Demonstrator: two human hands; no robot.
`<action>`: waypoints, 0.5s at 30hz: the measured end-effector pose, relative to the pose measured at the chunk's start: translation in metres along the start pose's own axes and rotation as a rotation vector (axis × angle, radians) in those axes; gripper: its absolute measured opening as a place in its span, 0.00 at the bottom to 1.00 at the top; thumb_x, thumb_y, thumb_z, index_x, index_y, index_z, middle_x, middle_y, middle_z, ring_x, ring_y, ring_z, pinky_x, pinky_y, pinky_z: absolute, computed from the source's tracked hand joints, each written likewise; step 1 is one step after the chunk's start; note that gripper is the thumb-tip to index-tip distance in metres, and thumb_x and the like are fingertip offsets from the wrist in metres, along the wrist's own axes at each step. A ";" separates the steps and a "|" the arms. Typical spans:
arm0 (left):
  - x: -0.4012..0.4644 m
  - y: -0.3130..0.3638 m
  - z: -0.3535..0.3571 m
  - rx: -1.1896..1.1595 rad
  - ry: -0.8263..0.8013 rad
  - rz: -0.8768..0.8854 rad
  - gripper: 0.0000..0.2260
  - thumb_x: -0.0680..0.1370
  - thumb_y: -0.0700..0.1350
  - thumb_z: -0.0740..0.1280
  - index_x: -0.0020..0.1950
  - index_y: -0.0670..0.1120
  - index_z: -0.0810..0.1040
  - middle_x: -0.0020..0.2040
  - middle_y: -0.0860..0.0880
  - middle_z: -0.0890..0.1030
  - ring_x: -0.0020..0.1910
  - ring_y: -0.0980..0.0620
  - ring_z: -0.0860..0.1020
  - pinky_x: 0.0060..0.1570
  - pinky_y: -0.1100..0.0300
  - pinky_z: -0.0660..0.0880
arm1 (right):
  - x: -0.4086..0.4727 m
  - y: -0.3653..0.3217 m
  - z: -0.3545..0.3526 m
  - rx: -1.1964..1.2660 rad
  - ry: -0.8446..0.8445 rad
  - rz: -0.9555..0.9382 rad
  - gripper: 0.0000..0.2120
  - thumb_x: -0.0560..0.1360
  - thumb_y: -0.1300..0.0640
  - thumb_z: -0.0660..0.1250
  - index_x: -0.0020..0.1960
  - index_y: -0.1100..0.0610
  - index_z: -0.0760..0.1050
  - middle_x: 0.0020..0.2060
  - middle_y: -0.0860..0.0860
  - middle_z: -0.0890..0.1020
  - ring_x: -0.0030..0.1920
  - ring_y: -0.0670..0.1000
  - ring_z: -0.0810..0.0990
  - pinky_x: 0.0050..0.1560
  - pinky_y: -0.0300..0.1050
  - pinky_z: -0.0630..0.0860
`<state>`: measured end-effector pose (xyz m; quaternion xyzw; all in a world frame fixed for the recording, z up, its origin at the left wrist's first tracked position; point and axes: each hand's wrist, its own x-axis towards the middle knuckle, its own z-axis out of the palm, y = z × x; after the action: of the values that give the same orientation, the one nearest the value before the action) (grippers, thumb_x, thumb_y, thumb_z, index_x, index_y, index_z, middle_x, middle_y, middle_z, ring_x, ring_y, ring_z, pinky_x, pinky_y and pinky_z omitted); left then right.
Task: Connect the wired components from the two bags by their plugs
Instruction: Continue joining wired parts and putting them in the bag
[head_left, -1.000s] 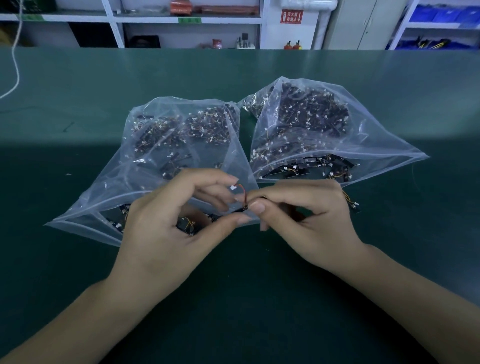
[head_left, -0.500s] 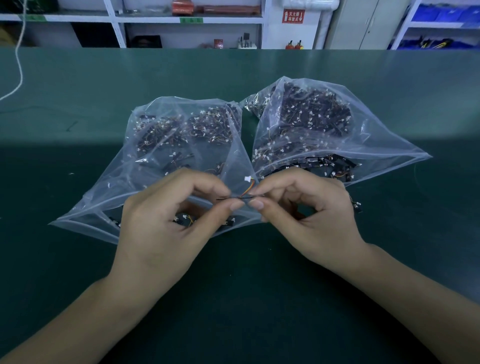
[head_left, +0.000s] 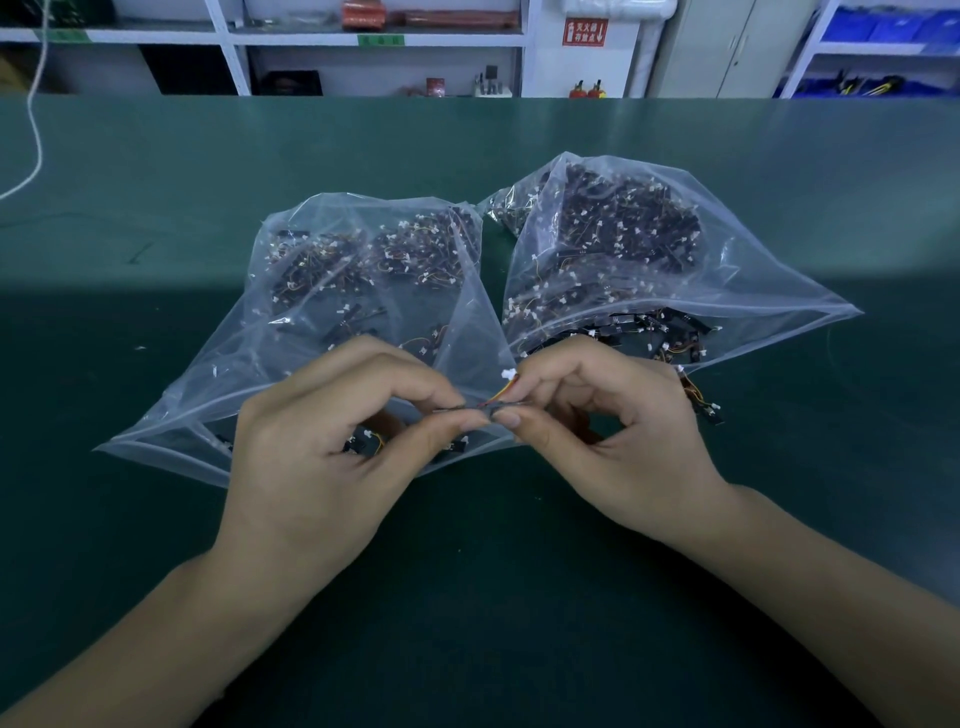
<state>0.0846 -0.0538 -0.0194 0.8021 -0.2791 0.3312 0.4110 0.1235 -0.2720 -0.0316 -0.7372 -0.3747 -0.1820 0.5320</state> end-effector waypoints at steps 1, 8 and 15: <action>0.000 -0.001 0.000 0.009 -0.002 -0.005 0.04 0.79 0.44 0.78 0.48 0.46 0.86 0.45 0.55 0.82 0.44 0.58 0.82 0.41 0.66 0.78 | 0.000 0.000 0.000 -0.002 -0.004 0.003 0.06 0.80 0.62 0.74 0.52 0.54 0.80 0.34 0.53 0.80 0.27 0.59 0.76 0.28 0.55 0.70; 0.000 0.000 0.000 0.035 -0.006 0.001 0.05 0.77 0.43 0.78 0.46 0.43 0.86 0.45 0.54 0.82 0.43 0.57 0.82 0.40 0.65 0.78 | 0.000 0.001 0.000 0.011 -0.017 0.002 0.06 0.80 0.62 0.73 0.53 0.53 0.78 0.34 0.53 0.80 0.27 0.60 0.77 0.28 0.56 0.69; 0.000 -0.002 0.001 0.034 -0.026 -0.015 0.06 0.78 0.43 0.78 0.45 0.43 0.86 0.44 0.53 0.83 0.43 0.55 0.83 0.40 0.66 0.77 | -0.001 0.003 -0.001 0.018 -0.052 0.011 0.03 0.81 0.60 0.72 0.53 0.54 0.78 0.34 0.51 0.80 0.27 0.62 0.78 0.26 0.57 0.70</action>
<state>0.0860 -0.0535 -0.0206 0.8154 -0.2727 0.3223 0.3961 0.1249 -0.2742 -0.0340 -0.7388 -0.3861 -0.1563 0.5298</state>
